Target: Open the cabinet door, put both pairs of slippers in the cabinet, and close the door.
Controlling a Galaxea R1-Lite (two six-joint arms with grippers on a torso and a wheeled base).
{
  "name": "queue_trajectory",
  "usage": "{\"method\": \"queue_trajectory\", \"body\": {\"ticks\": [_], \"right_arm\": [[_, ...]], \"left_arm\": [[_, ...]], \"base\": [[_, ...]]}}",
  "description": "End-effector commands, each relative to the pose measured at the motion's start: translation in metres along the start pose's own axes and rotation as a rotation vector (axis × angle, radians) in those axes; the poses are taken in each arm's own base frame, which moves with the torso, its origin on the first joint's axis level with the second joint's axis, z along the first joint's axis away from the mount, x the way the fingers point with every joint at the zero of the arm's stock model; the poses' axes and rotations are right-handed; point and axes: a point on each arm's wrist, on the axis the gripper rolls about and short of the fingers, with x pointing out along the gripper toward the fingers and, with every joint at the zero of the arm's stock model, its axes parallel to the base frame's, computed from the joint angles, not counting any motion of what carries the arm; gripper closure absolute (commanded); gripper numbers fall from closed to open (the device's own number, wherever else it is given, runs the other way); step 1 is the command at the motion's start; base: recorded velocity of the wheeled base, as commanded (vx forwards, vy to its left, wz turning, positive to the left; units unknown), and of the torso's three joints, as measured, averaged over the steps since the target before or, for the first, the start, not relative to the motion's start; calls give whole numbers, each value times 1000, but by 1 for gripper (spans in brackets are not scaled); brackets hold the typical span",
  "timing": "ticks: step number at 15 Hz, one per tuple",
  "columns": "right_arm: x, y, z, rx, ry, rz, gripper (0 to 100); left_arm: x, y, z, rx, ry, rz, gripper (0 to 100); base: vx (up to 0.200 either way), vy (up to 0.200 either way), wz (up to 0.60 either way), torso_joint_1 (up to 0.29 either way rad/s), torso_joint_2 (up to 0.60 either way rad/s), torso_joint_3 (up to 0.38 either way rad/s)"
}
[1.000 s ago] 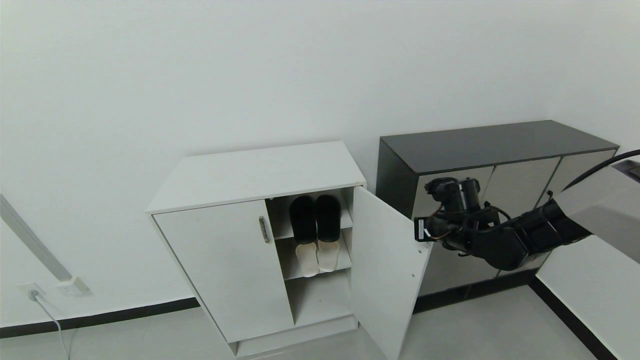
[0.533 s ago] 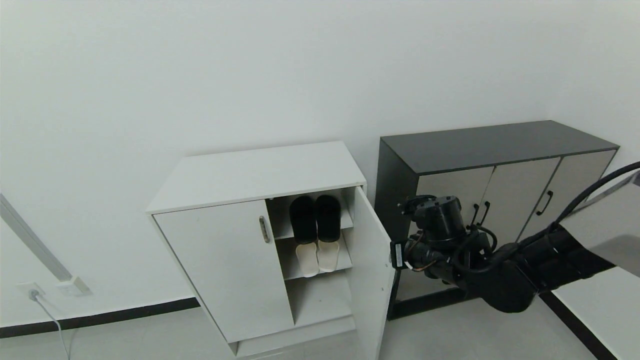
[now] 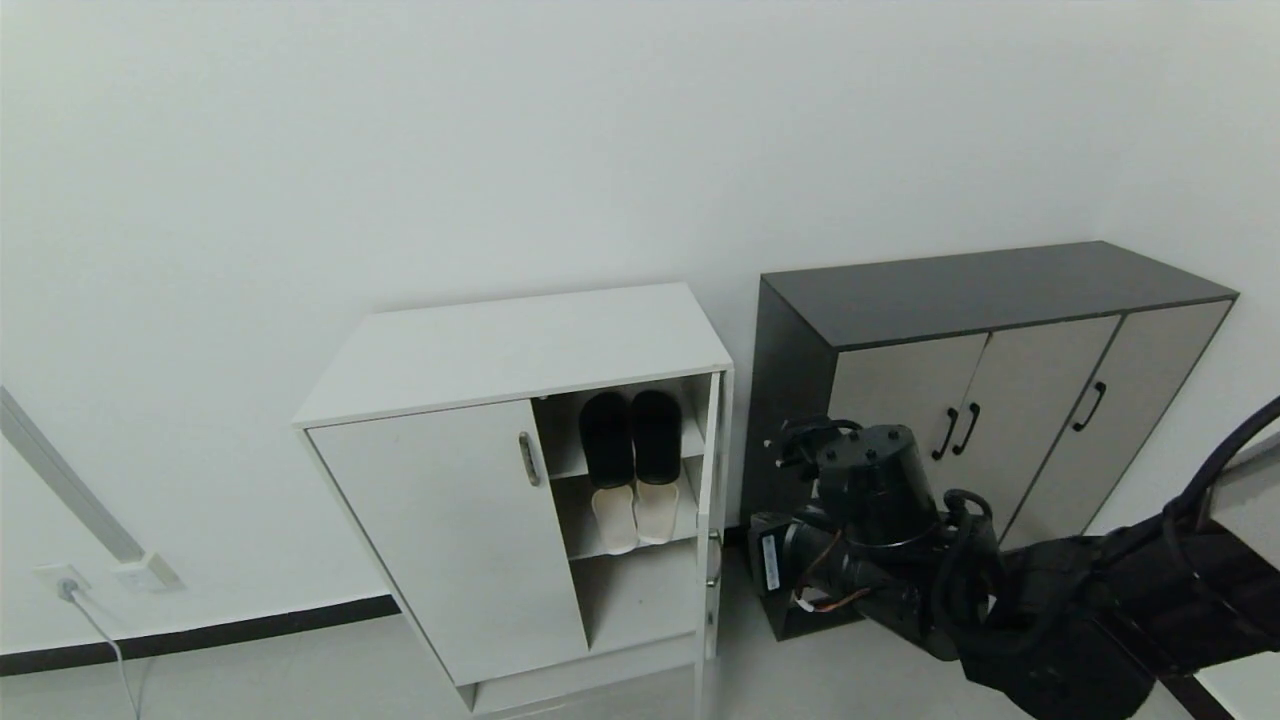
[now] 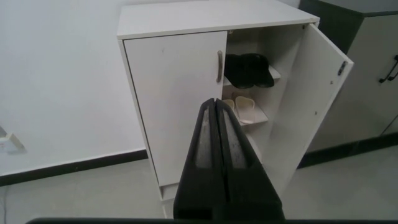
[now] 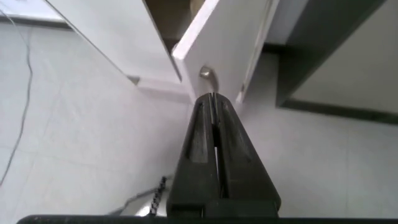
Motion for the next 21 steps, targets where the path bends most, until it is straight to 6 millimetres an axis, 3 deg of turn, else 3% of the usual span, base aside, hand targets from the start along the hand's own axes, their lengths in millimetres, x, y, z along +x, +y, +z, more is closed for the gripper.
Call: {"method": "queue_trajectory", "body": {"ticks": [1,4,9,14,18,21], "right_arm": [[-10,-3,-5,-28,-20,7,100],[-11,-5,-9,-57,-46,8,100],[-12,-7,-13,-62,-34,10,100],[-13,-24,-10,-68,-55,-41,100],[-35,-44,7,-67,-103,-113,100],[-50,-62,-4,-85,-23,-171,100]], "left_arm": [[0,0,0,0,0,1,100],[0,0,0,0,2,1,100],[0,0,0,0,2,1,100],[0,0,0,0,0,1,100],[0,0,0,0,2,1,100],[0,0,0,0,2,1,100]], "base": [[0,0,0,0,0,0],[0,0,0,0,0,0],[0,0,600,1,2,2],[0,0,120,2,0,0],[0,0,0,0,0,0],[67,0,0,2,2,1]]}}
